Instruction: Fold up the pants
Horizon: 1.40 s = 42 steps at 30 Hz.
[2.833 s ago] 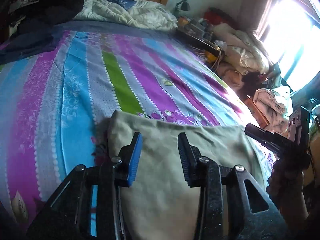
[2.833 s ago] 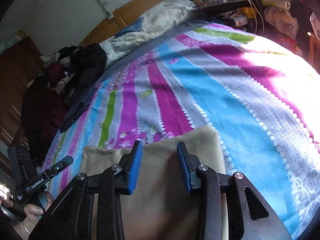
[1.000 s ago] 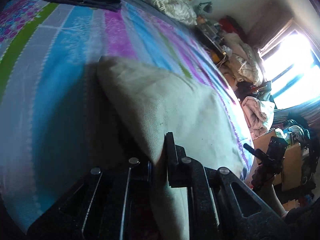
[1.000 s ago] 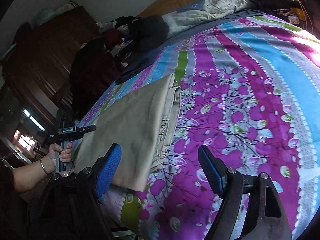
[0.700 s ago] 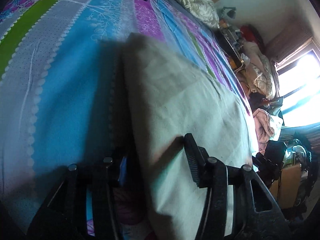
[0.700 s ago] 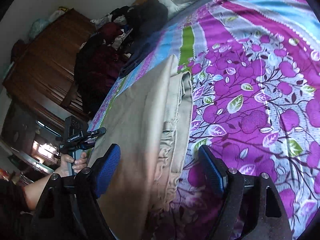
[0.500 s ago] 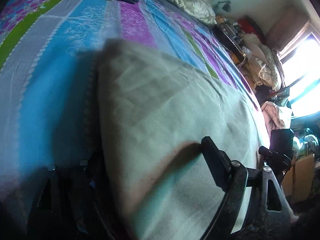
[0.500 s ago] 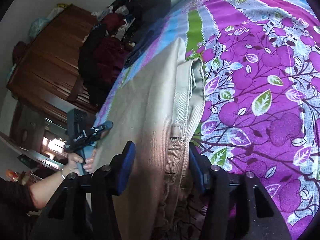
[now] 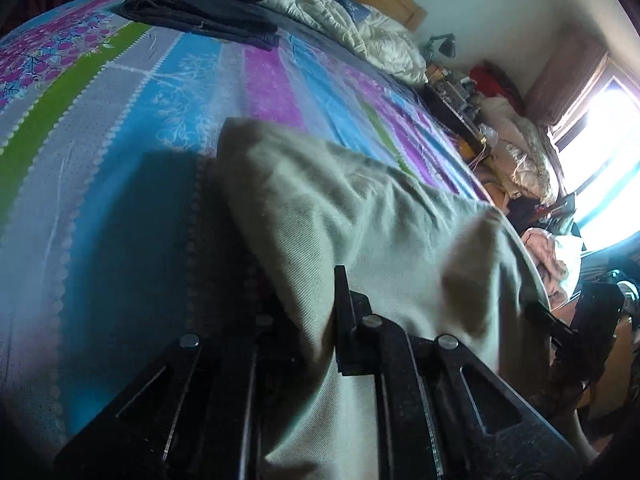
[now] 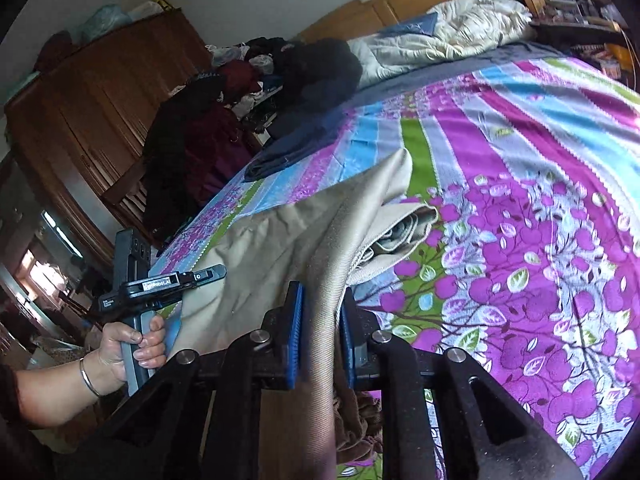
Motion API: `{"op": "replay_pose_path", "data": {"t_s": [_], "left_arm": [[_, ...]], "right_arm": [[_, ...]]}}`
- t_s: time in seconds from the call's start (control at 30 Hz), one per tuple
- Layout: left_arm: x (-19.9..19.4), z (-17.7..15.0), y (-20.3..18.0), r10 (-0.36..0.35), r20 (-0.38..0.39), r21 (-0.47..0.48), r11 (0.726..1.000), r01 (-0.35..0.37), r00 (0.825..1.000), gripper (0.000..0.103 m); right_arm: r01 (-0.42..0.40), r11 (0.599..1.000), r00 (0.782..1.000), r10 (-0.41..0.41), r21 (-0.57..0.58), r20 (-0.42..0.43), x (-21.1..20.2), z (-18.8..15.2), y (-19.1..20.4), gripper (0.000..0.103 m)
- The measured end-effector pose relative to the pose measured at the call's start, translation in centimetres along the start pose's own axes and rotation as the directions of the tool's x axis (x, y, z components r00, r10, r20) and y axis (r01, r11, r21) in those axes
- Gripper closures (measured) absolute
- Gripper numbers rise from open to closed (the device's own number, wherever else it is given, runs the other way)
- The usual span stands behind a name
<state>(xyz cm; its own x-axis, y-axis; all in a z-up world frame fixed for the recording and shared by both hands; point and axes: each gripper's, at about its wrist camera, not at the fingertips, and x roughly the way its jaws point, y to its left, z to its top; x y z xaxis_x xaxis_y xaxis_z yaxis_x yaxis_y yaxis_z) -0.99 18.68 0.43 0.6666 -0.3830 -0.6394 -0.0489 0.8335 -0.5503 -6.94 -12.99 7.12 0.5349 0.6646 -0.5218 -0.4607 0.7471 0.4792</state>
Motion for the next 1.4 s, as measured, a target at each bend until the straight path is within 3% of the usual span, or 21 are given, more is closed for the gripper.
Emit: {"op": "replay_pose_path", "data": {"t_s": [0.1, 0.23, 0.37, 0.53, 0.57, 0.63, 0.67, 0.7, 0.73, 0.8, 0.87, 0.93, 1.03, 1.17, 1.23, 1.3, 1.4], "left_arm": [[-2.4, 2.2, -1.6, -0.026, 0.08, 0.043, 0.999, 0.023, 0.996, 0.092], [-6.5, 8.3, -2.4, -0.077, 0.219, 0.072, 0.995, 0.063, 0.973, 0.091], [-8.0, 16.1, -1.2, -0.046, 0.27, 0.087, 0.996, 0.023, 0.962, 0.091], [-3.5, 22.1, 2.8, 0.101, 0.237, 0.108, 0.986, -0.129, 0.966, 0.085], [-2.0, 21.8, 4.3, 0.164, 0.202, 0.074, 0.98, -0.182, 0.966, 0.08], [1.3, 21.5, 8.4, 0.313, 0.093, -0.029, 0.95, -0.312, 0.945, 0.08], [1.8, 20.4, 9.6, 0.367, 0.076, -0.039, 0.93, -0.365, 0.927, 0.082], [1.6, 19.3, 10.3, 0.41, 0.089, -0.029, 0.912, -0.409, 0.908, 0.082], [1.0, 18.0, 10.6, 0.414, 0.102, -0.013, 0.91, -0.415, 0.904, 0.082], [-0.5, 15.4, 10.8, 0.385, 0.115, 0.008, 0.921, -0.389, 0.916, 0.082], [-2.2, 12.9, 10.5, 0.398, 0.114, 0.029, 0.915, -0.404, 0.91, 0.082], [-3.9, 10.3, 9.6, 0.368, 0.127, 0.034, 0.926, -0.375, 0.921, 0.082], [-6.7, 6.3, 6.7, 0.313, 0.15, 0.024, 0.947, -0.32, 0.938, 0.081], [-7.6, 1.3, 2.9, 0.302, 0.143, 0.024, 0.951, -0.309, 0.942, 0.079], [-7.0, -0.7, 1.5, 0.344, 0.123, 0.048, 0.935, -0.352, 0.931, 0.073], [-5.3, -1.8, 0.8, 0.434, 0.099, 0.083, 0.893, -0.442, 0.895, 0.059], [-3.2, -1.8, 0.9, 0.457, 0.095, 0.099, 0.88, -0.465, 0.884, 0.059]], "right_arm": [[-0.01, 0.998, 0.999, 0.013, -0.06, 0.051, -0.7, 3.0, 2.9, 0.083], [-0.061, 0.994, 0.991, 0.07, -0.089, 0.111, 1.0, 8.6, 5.1, 0.083], [-0.116, 0.993, 0.99, 0.116, -0.006, 0.076, 7.6, 14.4, 4.1, 0.083], [0.005, 0.998, 0.998, -0.001, 0.063, -0.067, 19.6, 16.5, 0.9, 0.076], [0.066, 0.994, 0.989, -0.053, 0.089, -0.137, 22.3, 16.1, -0.3, 0.075], [0.181, 0.976, 0.947, -0.14, 0.118, -0.291, 25.9, 14.0, -2.8, 0.069], [0.182, 0.974, 0.95, -0.138, 0.138, -0.279, 25.8, 13.2, -3.5, 0.055], [0.165, 0.973, 0.965, -0.126, 0.16, -0.229, 24.7, 12.9, -3.9, 0.049], [0.166, 0.971, 0.972, -0.131, 0.174, -0.197, 23.4, 12.7, -4.0, 0.049], [0.157, 0.968, 0.979, -0.128, 0.195, -0.157, 20.8, 12.0, -3.9, 0.048], [0.167, 0.971, 0.981, -0.146, 0.171, -0.129, 18.1, 11.1, -3.0, 0.049], [0.168, 0.979, 0.981, -0.153, 0.119, -0.123, 15.5, 9.6, -1.3, 0.048], [0.201, 0.98, 0.967, -0.201, -0.018, -0.159, 12.5, 6.5, 2.8, 0.048], [0.251, 0.956, 0.946, -0.276, -0.151, -0.171, 10.5, 2.1, 7.5, 0.048], [0.305, 0.939, 0.923, -0.333, -0.161, -0.193, 11.2, 0.7, 8.6, 0.043], [0.349, 0.927, 0.904, -0.371, -0.134, -0.213, 12.4, -0.2, 8.6, 0.042], [0.417, 0.904, 0.877, -0.427, -0.093, -0.221, 14.5, -0.7, 7.6, 0.042]]}}
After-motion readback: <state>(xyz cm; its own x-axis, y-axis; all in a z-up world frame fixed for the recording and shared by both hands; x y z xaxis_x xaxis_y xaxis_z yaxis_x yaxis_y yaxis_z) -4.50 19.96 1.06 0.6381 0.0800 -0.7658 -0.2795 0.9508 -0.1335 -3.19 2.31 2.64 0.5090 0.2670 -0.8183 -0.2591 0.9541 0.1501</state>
